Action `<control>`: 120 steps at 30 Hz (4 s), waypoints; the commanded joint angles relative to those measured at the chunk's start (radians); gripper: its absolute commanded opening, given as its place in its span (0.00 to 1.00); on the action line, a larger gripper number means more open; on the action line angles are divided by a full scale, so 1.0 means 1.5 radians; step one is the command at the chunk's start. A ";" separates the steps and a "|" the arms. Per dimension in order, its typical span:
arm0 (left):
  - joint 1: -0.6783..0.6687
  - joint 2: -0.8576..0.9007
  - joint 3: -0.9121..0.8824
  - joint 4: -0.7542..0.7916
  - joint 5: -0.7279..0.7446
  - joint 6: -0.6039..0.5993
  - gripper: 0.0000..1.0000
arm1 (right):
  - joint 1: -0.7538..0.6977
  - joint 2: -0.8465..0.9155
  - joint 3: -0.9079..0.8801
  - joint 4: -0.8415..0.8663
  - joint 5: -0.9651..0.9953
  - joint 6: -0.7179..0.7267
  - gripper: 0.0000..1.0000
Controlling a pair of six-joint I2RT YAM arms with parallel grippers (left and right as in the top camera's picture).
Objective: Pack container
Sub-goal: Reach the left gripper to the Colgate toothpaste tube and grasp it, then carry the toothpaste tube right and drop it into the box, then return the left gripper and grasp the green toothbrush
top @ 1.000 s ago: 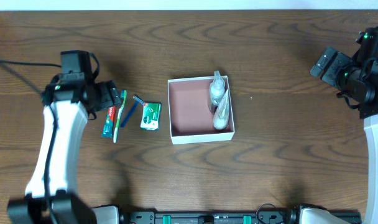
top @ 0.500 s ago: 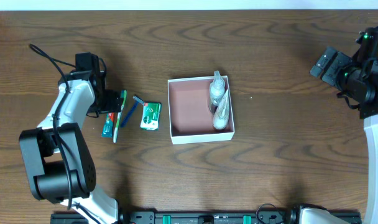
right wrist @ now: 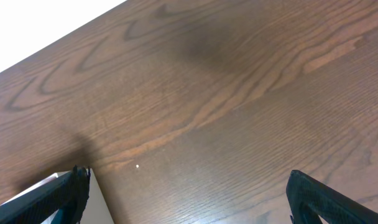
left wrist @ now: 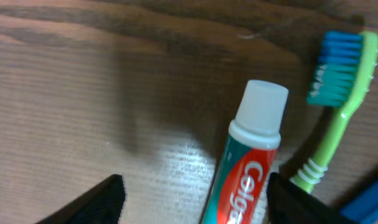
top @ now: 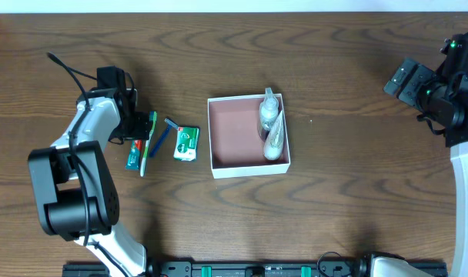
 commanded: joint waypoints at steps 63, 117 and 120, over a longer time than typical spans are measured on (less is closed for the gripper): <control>-0.444 -0.046 0.060 -0.002 -0.009 -0.374 0.31 | -0.003 0.002 0.007 -0.001 0.000 0.008 0.99; -0.074 0.115 0.102 -0.142 0.017 -0.079 0.53 | -0.003 0.002 0.007 -0.001 0.000 0.008 0.99; -0.072 0.115 0.101 -0.143 0.006 -0.079 0.53 | -0.003 0.002 0.007 -0.001 0.000 0.008 0.99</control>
